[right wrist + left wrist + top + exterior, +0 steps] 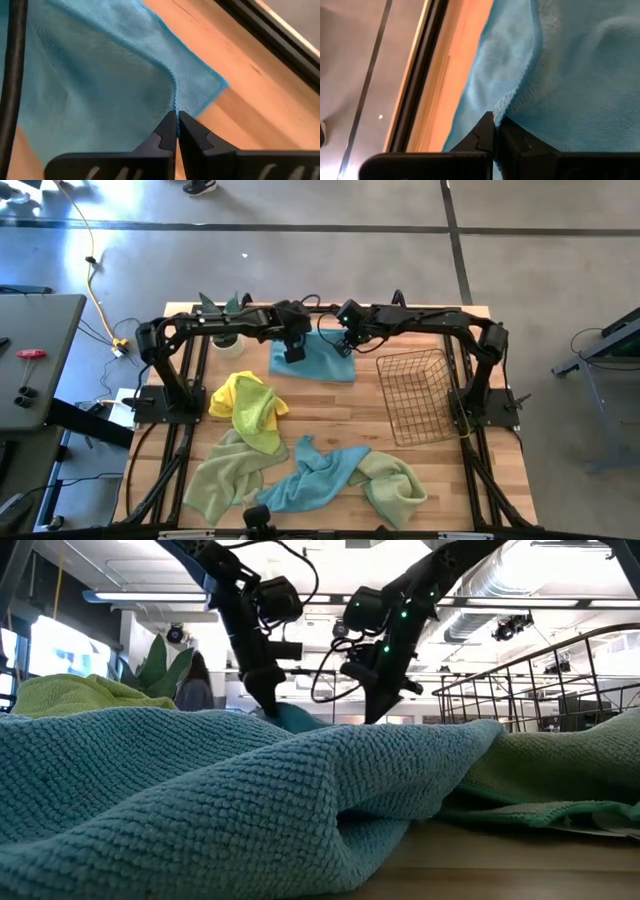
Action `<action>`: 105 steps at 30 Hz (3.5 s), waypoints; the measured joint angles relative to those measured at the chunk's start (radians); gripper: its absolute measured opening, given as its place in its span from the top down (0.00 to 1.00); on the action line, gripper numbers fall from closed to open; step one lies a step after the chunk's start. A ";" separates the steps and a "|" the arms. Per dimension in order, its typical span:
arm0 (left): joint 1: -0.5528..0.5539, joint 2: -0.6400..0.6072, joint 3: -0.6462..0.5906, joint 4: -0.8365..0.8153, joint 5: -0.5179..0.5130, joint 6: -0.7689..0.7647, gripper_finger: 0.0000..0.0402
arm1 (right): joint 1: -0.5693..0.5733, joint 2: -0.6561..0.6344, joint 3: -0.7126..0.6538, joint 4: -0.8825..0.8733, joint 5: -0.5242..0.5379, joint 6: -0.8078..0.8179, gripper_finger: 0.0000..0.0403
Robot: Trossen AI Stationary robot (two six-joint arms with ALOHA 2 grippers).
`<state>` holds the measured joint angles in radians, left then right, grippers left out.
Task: Fold microfiber towels
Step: Fold the top blue microfiber cloth
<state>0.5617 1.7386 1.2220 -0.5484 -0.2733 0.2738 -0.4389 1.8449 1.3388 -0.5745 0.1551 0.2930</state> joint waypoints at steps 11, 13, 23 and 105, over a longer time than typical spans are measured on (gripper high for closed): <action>0.035 0.066 0.001 0.029 0.002 0.044 1.00 | -0.026 0.059 0.000 -0.006 0.086 -0.005 1.00; 0.034 0.094 0.001 0.034 0.002 0.047 1.00 | -0.031 0.059 0.000 -0.008 0.089 -0.006 1.00; 0.035 0.179 0.001 0.049 -0.093 0.052 1.00 | -0.066 0.059 0.000 0.054 0.096 -0.031 1.00; 0.003 0.182 0.001 0.233 -0.500 0.241 0.63 | -0.021 0.193 0.002 0.125 0.081 0.153 0.66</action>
<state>0.5651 1.9202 1.2228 -0.3153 -0.7735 0.5148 -0.4603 2.0377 1.3403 -0.4500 0.2363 0.4458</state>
